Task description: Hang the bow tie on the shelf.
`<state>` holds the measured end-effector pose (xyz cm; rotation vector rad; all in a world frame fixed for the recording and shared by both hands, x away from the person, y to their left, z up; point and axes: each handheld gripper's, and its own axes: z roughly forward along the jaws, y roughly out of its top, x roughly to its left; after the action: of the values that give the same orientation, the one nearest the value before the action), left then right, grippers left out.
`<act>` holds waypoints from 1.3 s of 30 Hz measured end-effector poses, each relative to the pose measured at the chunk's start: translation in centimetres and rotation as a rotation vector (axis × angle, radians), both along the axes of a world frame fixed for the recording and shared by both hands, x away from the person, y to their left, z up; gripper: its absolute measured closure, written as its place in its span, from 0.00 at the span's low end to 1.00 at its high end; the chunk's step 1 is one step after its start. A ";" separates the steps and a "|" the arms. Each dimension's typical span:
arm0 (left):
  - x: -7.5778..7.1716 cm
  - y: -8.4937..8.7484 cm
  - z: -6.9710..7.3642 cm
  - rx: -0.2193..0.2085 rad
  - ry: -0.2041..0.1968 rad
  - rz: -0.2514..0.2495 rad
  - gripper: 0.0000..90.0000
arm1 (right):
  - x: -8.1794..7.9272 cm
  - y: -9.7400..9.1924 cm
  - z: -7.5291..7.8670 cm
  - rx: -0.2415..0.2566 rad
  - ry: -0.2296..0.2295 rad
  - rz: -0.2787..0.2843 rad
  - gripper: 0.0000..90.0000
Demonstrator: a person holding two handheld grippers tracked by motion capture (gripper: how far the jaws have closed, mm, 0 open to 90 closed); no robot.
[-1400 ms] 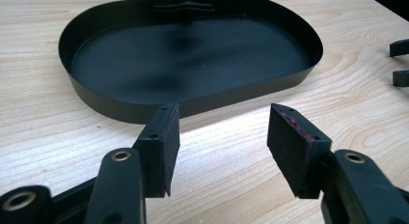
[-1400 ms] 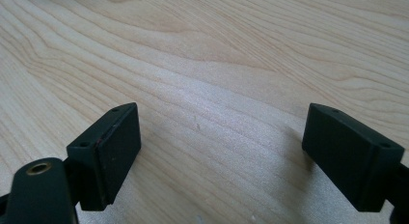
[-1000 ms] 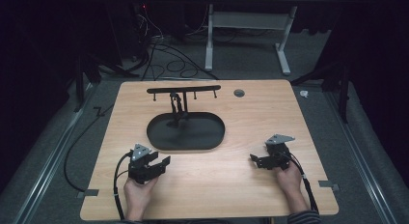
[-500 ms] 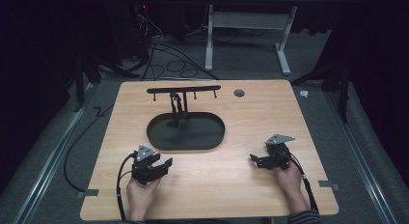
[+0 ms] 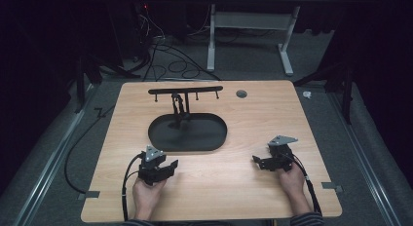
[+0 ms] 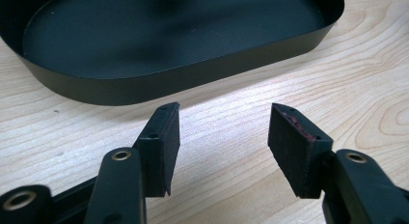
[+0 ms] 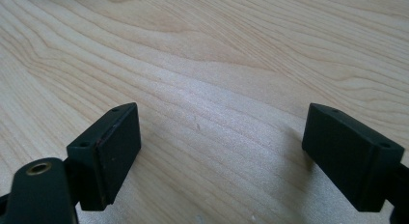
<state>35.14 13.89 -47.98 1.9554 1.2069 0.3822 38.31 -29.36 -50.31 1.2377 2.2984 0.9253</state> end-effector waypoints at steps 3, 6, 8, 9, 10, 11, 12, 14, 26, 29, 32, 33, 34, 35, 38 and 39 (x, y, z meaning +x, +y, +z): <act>0.2 -0.3 -0.2 0.007 0.002 -0.002 0.51 | 0.0 0.0 0.0 0.000 0.000 0.000 0.16; 0.3 -0.5 -0.4 0.014 0.005 -0.006 0.51 | 0.0 0.0 0.0 -0.001 0.002 0.000 0.16; 0.4 -0.6 -0.5 0.018 0.005 -0.006 0.51 | 0.0 0.0 0.0 -0.001 0.002 0.000 0.16; 0.5 -0.7 -0.6 0.023 0.004 -0.006 0.51 | 0.0 0.0 0.0 -0.001 0.002 0.000 0.16; 0.5 -0.8 -0.7 0.023 0.004 -0.006 0.51 | 0.0 0.0 0.0 -0.001 0.002 0.000 0.16; 0.5 -0.8 -0.7 0.023 0.005 -0.006 0.51 | 0.0 0.0 0.0 -0.001 0.002 0.000 0.16; 0.6 -0.9 -0.8 0.027 0.005 -0.007 0.51 | 0.0 0.0 0.0 -0.001 0.002 0.000 0.16; 0.7 -1.1 -1.0 0.032 0.008 -0.006 0.51 | 0.0 0.0 0.0 -0.002 0.002 0.000 0.16; 1.1 -1.8 -1.7 0.055 0.016 -0.015 0.50 | 0.0 0.0 0.0 -0.002 0.002 0.000 0.16; 1.2 -1.9 -1.9 0.062 0.016 -0.017 0.50 | 0.0 0.0 0.0 -0.001 0.001 0.000 0.16; 1.2 -2.2 -2.1 0.084 0.000 -0.017 0.50 | 0.0 0.0 0.0 -0.002 0.002 0.000 0.16; 1.1 -2.3 -2.2 0.087 -0.007 -0.015 0.50 | 0.0 0.0 0.0 -0.002 0.001 0.000 0.16; 1.1 -2.3 -2.3 0.084 -0.006 -0.014 0.50 | 0.0 0.0 0.0 -0.002 0.001 0.000 0.16; 1.1 -2.3 -2.4 0.073 -0.018 -0.007 0.50 | 0.0 0.0 0.0 -0.002 0.002 0.000 0.16; 1.0 -2.2 -2.5 0.062 -0.026 0.000 0.50 | 0.0 0.0 0.0 -0.002 0.002 0.000 0.16; 1.0 -2.2 -2.6 0.062 -0.031 0.002 0.50 | 0.0 0.0 0.0 -0.002 0.001 0.000 0.16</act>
<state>36.13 11.72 -50.56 1.9932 1.1902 0.4545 38.31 -29.36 -50.29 1.2383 2.2997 0.9224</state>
